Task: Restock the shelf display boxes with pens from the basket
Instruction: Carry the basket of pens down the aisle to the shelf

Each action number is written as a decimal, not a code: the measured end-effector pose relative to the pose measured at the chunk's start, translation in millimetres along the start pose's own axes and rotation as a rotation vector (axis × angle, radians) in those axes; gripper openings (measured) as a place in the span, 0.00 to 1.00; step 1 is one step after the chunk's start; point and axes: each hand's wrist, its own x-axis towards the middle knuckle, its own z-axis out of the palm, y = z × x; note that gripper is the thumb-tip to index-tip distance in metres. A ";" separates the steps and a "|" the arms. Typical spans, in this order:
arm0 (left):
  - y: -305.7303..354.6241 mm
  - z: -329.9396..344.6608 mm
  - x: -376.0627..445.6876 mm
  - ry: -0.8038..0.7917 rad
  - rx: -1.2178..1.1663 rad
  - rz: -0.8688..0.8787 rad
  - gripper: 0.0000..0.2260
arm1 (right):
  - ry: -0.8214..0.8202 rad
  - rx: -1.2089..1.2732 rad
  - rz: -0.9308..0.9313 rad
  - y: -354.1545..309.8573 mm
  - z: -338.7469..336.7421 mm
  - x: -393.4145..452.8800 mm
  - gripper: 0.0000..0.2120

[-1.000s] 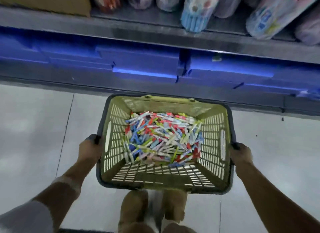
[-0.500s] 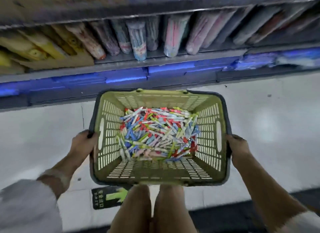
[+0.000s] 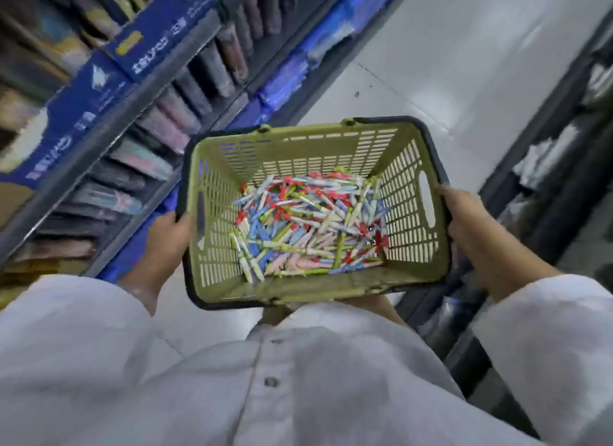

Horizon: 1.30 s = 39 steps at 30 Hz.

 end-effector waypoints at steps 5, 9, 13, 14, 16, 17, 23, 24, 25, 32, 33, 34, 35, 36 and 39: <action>137.0 48.9 45.0 -0.027 0.127 0.128 0.15 | 0.037 0.162 0.077 -51.9 -52.1 64.4 0.09; 255.4 92.9 73.8 -0.063 0.190 0.208 0.18 | 0.052 0.242 0.105 -120.3 -95.5 112.0 0.12; 366.8 141.8 98.1 -0.070 0.153 0.272 0.14 | 0.126 0.306 0.097 -194.4 -141.6 157.3 0.18; 395.0 155.4 103.1 -0.068 0.150 0.286 0.13 | 0.139 0.329 0.094 -211.5 -152.4 168.7 0.17; 451.3 184.4 113.4 -0.081 0.139 0.315 0.11 | 0.164 0.389 0.093 -242.6 -173.2 193.1 0.15; 479.5 199.8 120.7 -0.094 0.136 0.332 0.12 | 0.184 0.418 0.093 -257.5 -182.9 205.4 0.13; 658.3 312.7 184.7 -0.246 0.081 0.429 0.13 | 0.316 0.444 0.100 -352.1 -234.1 304.3 0.14; 689.1 330.2 195.8 -0.269 0.105 0.439 0.13 | 0.345 0.444 0.112 -369.2 -241.6 320.7 0.14; 718.8 345.3 204.7 -0.295 0.130 0.455 0.14 | 0.374 0.453 0.128 -386.2 -248.7 334.3 0.14; 925.1 439.8 243.5 -0.451 0.139 0.531 0.13 | 0.497 0.662 0.149 -507.5 -300.6 427.2 0.08; 952.6 454.3 248.4 -0.449 0.148 0.542 0.11 | 0.492 0.711 0.147 -525.1 -307.4 441.3 0.08; 980.4 469.4 254.8 -0.443 0.157 0.550 0.10 | 0.486 0.754 0.144 -542.3 -314.2 459.8 0.09; 1008.3 485.0 262.0 -0.442 0.159 0.557 0.10 | 0.482 0.784 0.145 -559.4 -321.0 480.7 0.09; 1035.0 501.9 270.6 -0.446 0.157 0.559 0.10 | 0.483 0.798 0.149 -576.0 -327.5 503.5 0.09; 1112.1 550.2 296.5 -0.440 0.197 0.553 0.10 | 0.482 0.798 0.173 -629.5 -348.4 581.7 0.10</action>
